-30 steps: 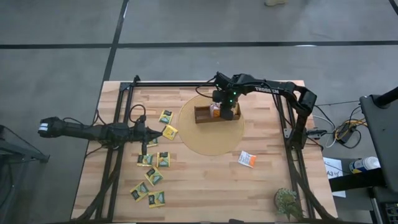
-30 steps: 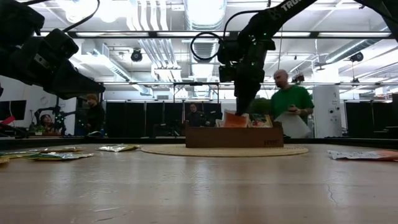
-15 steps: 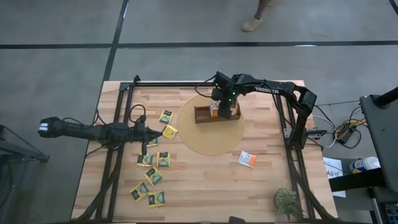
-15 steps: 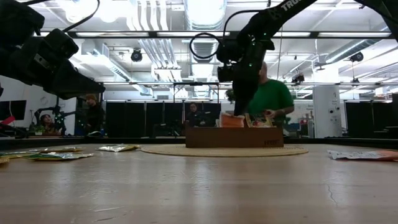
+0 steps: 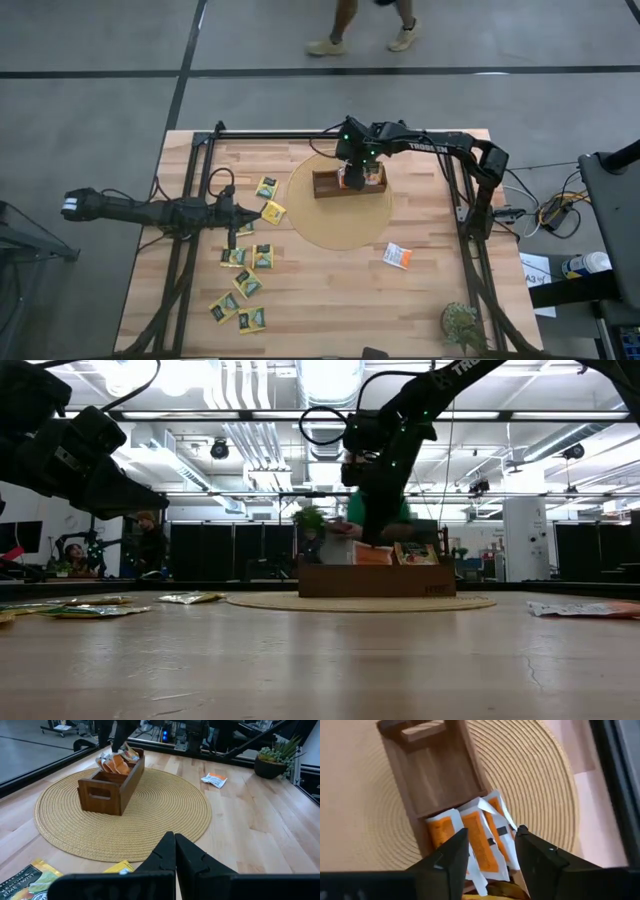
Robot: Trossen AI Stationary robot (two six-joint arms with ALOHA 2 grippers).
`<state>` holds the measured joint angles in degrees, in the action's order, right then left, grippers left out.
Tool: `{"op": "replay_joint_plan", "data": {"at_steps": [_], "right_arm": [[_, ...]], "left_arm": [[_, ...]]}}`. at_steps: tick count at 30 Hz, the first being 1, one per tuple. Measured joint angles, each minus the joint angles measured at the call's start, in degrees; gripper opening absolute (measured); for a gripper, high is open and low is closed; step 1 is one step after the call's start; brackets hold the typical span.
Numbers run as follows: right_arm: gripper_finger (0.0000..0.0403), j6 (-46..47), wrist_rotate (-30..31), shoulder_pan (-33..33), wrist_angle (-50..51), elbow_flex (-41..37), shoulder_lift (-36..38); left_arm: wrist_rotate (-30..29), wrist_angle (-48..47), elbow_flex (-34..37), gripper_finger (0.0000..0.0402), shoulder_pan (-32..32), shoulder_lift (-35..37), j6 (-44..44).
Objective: Pick & Place Tea
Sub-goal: Put the white tea bag into the middle section of the wooden organizer
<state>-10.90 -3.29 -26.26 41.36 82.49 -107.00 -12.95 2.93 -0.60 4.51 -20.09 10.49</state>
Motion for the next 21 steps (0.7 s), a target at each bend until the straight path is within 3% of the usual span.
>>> {"op": "replay_joint_plan", "data": {"at_steps": [6, 21], "right_arm": [[0.0153, 2.9, 8.8, 2.4, 0.4, -0.4, 0.0], [0.015, 7.0, 9.5, 4.9, -0.3, -3.2, 0.2]], "left_arm": [[0.0, 0.0, 0.0, 0.0, 0.0, 0.0, 0.0], [0.0, 0.0, 0.0, 0.0, 0.0, 0.0, 0.0]]}}
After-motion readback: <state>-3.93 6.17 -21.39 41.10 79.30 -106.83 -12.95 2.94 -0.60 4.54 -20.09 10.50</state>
